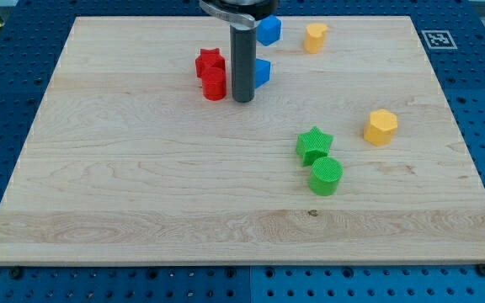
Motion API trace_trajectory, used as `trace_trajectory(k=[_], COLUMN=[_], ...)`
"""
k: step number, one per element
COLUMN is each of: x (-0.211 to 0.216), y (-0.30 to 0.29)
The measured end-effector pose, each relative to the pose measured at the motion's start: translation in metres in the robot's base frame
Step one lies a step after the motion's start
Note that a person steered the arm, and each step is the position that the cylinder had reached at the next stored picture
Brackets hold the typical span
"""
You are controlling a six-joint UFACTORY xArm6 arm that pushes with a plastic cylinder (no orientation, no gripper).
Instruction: Push the blue triangle into the blue cube
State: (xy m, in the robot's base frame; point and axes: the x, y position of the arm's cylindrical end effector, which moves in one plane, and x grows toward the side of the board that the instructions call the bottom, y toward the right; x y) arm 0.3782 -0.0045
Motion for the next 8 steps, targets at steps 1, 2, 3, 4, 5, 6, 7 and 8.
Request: trace_trajectory(k=[1, 2, 3, 4, 5, 6, 7, 8], x=[-0.019, -0.035, -0.046, -0.06, -0.073, -0.085, -0.093, -0.093], y=[0.009, 0.027, 0.047, 0.056, 0.056, 0.056, 0.056, 0.06])
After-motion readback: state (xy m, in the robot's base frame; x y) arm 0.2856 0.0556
